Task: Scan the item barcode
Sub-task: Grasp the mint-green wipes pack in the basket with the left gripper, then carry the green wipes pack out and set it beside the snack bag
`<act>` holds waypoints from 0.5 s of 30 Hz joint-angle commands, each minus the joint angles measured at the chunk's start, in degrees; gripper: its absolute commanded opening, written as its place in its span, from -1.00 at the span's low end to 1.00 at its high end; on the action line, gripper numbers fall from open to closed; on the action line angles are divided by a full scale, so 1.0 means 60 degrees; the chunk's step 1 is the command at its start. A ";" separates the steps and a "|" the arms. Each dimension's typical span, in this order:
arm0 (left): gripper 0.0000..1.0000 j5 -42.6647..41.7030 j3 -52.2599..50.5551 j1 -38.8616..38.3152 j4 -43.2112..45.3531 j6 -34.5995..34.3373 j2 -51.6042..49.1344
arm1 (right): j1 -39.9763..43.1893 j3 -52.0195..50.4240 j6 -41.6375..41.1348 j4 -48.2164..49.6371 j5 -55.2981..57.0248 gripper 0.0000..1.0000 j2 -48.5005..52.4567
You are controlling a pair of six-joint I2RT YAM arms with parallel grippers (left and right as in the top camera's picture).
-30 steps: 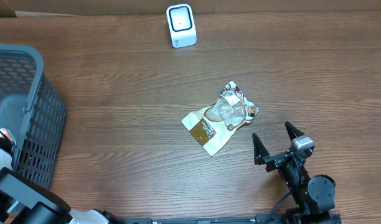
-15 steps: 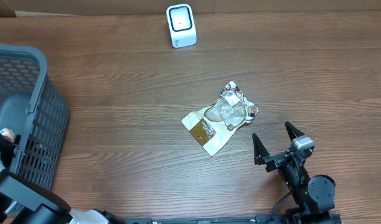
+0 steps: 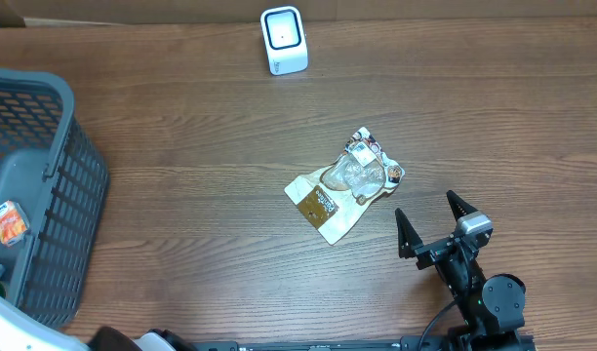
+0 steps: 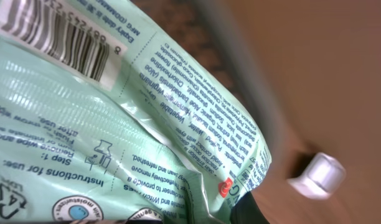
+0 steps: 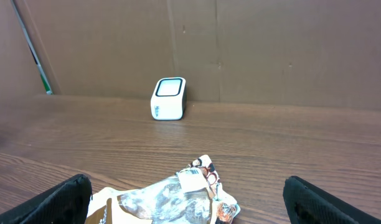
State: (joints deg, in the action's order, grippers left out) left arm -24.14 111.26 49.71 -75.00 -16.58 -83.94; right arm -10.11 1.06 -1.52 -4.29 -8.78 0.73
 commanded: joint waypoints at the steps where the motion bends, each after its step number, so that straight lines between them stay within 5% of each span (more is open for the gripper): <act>1: -0.92 -0.1523 0.0350 -0.1224 0.0044 0.0186 0.0466 | 0.0036 -0.0098 0.0000 0.0051 -0.0015 1.00 -0.0084; 10: -0.92 0.0586 0.0149 -0.6138 -0.1271 0.2040 0.0816 | 0.0036 -0.0098 -0.0004 0.0051 -0.0015 1.00 -0.0084; 15: -0.91 0.1501 -0.1126 -0.8790 -0.1698 0.1989 0.0688 | 0.0036 -0.0098 0.0000 0.0051 -0.0015 1.00 -0.0084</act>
State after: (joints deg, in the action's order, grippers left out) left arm -20.34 109.08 3.81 -85.06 -6.98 -80.12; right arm -10.11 1.06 -1.52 -4.27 -8.78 0.73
